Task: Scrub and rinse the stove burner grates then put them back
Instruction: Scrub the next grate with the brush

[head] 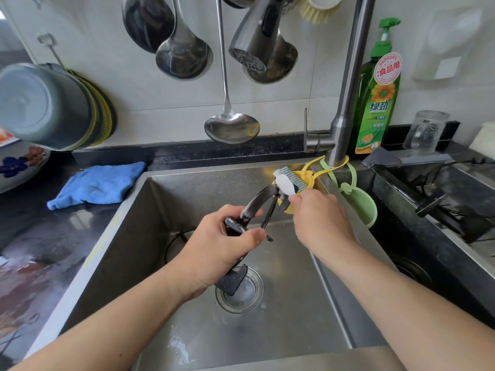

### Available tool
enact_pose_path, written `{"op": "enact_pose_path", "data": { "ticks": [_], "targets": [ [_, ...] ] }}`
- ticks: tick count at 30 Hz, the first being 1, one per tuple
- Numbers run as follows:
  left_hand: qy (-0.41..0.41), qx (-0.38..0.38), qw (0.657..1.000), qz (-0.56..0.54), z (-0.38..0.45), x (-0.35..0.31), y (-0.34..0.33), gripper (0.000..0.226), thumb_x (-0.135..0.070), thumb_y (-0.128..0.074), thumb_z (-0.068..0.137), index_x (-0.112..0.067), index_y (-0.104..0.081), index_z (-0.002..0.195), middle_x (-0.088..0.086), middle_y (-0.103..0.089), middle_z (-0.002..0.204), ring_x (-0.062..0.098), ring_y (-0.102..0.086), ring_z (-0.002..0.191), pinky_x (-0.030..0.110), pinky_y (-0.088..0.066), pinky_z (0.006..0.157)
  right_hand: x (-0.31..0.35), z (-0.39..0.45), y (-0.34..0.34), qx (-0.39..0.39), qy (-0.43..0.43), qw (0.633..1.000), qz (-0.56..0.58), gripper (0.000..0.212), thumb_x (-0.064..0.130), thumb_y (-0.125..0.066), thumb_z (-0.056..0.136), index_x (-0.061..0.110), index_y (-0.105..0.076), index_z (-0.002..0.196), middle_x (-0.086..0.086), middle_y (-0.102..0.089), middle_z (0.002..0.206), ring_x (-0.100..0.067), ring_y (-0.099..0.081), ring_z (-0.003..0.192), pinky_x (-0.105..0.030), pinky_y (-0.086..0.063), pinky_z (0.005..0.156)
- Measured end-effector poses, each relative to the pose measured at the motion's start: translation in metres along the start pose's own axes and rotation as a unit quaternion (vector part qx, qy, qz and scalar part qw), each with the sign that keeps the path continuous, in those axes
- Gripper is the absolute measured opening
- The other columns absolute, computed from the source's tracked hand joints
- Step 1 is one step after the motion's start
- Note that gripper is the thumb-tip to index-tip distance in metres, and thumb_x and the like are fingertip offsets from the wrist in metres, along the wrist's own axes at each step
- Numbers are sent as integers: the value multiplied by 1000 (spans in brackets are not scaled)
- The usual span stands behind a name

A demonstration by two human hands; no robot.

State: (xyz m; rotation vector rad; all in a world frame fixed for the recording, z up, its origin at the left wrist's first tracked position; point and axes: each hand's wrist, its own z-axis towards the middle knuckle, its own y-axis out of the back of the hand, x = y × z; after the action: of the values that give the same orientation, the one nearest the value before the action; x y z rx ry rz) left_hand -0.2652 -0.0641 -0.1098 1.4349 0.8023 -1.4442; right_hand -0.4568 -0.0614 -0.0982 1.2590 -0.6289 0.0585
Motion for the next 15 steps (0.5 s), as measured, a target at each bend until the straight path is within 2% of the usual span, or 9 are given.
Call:
{"op": "enact_pose_path", "data": {
  "ticks": [2,5,7,10,13,15],
  "targets": [
    [-3,6,1000,15,0,1,0,45,-29,-78,72,-15,-73,114,-20,-52,62,-2,-46,49,9,-35,54,-1,2,2,-1,0,1000,-3,30,38,-37,107,17,-49,89,-9,-53,86,-33,-48,80,-35,-35,64],
    [1,8,1000,25,0,2,2,44,-30,-78,71,-16,-74,112,-19,-52,63,-2,-44,49,9,-35,54,-3,4,0,9,-8,1000,-1,34,38,-39,107,13,-58,95,-12,-57,91,-33,-48,82,-35,-36,64],
    [6,5,1000,4,1,3,3,45,-27,-77,71,-13,-73,113,-17,-55,65,-2,-45,50,8,-35,54,-2,4,-2,13,-13,1000,7,36,38,-38,107,11,-60,97,-10,-55,88,-32,-49,82,-34,-37,65],
    [19,9,999,-43,0,1,5,43,-22,-76,71,-12,-74,113,6,-53,75,6,-38,48,13,-33,49,7,-3,-7,53,-12,998,31,37,37,-34,108,14,-54,86,-4,-50,76,-27,-48,73,-32,-36,61],
    [28,20,996,-88,0,0,10,36,-21,-78,71,-16,-78,106,14,-47,82,11,-30,51,17,-30,46,10,-2,-13,107,-30,977,183,40,34,-37,106,11,-60,83,-7,-57,75,-25,-48,65,-30,-36,60],
    [26,31,994,-99,0,-1,13,41,-28,-82,65,-19,-79,105,15,-44,83,12,-29,52,18,-30,47,10,-1,-12,145,-61,941,298,41,34,-39,106,12,-60,78,-4,-51,62,-20,-41,51,-27,-30,50]
  ]
}}
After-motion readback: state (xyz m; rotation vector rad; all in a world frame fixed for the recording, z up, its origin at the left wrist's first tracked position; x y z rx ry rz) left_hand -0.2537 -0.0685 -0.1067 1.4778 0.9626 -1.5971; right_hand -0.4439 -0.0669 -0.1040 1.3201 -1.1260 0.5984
